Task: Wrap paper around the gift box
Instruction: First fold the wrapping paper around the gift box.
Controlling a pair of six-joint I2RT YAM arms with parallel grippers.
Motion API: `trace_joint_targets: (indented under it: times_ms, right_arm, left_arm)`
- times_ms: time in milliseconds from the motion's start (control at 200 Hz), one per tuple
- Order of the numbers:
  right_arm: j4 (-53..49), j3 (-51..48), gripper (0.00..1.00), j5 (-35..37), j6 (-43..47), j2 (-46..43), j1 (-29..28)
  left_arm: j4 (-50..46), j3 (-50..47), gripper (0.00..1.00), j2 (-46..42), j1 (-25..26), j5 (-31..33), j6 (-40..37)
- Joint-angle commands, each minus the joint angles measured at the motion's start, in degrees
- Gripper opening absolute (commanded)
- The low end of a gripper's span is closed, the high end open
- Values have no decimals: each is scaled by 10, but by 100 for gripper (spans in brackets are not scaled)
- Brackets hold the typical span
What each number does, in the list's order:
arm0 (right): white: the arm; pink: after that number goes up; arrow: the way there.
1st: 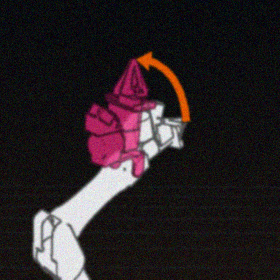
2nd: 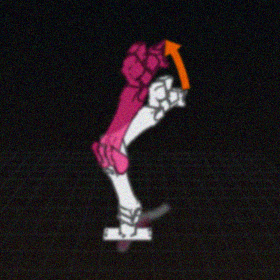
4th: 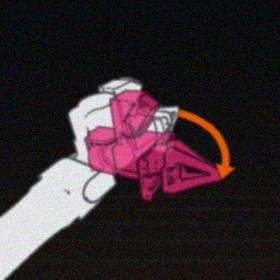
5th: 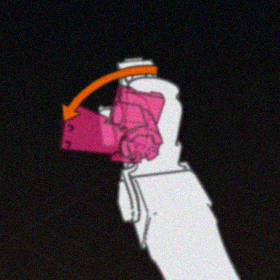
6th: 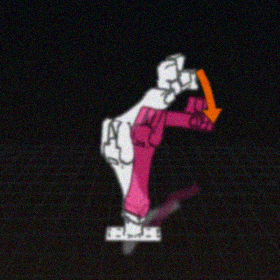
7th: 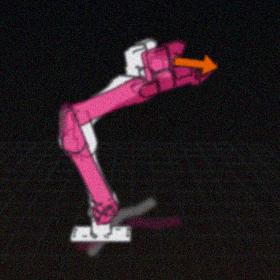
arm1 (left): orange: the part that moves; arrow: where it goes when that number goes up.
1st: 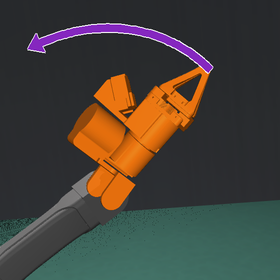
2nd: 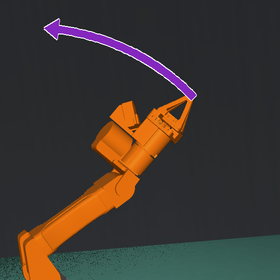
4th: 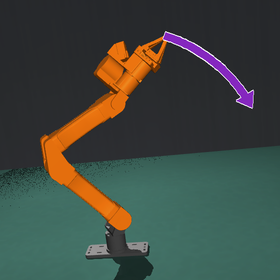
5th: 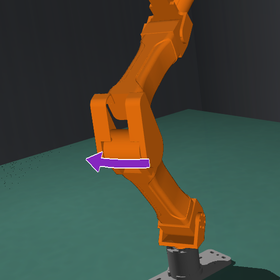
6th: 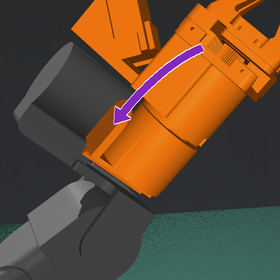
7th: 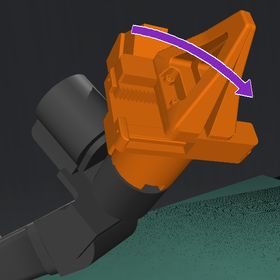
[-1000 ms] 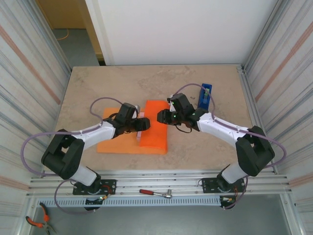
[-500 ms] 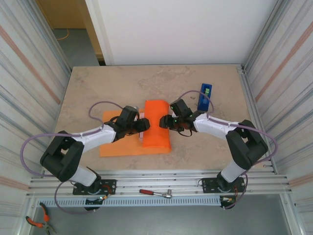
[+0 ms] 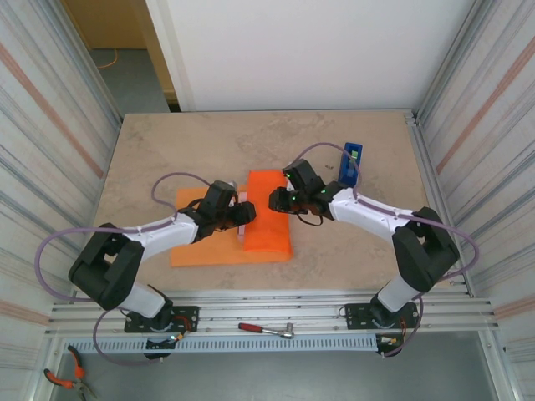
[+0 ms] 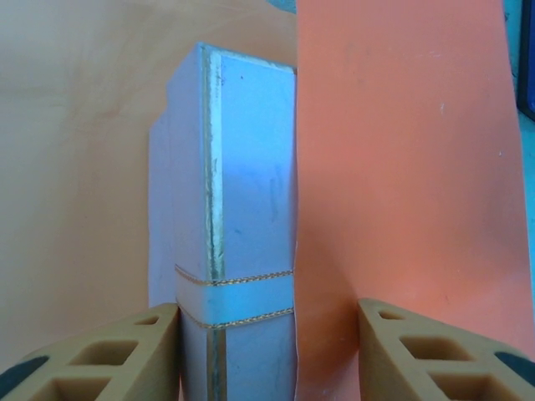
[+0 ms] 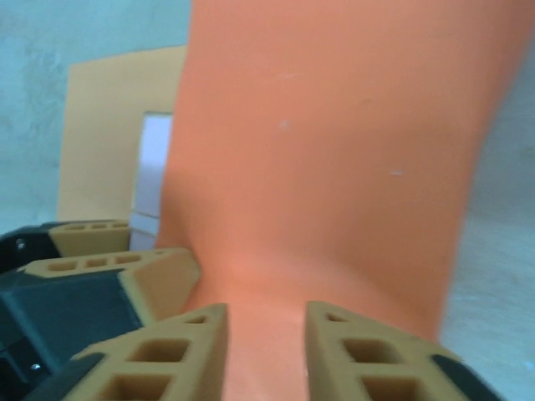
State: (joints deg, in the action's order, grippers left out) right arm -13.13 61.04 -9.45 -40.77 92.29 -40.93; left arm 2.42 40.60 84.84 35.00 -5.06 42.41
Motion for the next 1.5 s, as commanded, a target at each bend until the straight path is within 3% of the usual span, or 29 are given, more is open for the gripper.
trace_joint_targets:
  times_ms: [0, 230, 571, 957, 1082, 1243, 1493]
  right_arm:
    - [4, 16, 17, -24, 8, 35, -23]
    - [27, -5, 0, -27, -1, 67, -46]
    - [37, -27, 0, -26, -3, 64, -50]
    - [42, -43, 0, -24, -2, 59, -51]
    - [42, -43, 0, -26, 0, 59, -50]
    - [34, -31, 0, -34, 9, 48, -41]
    - [24, -17, 0, -48, 17, -11, 0]
  left_arm:
    - [-52, -5, 51, 23, 2, 2, -40]
    - [-75, 20, 52, 14, -23, -50, -70]
    - [-126, 111, 70, 3, -100, -102, -82]
    - [-143, 162, 78, 95, -84, -104, -76]
    - [-143, 149, 76, 99, -66, -85, -70]
    - [-138, 116, 64, 86, -48, -49, -57]
    - [-122, 81, 60, 55, -34, -15, -37]
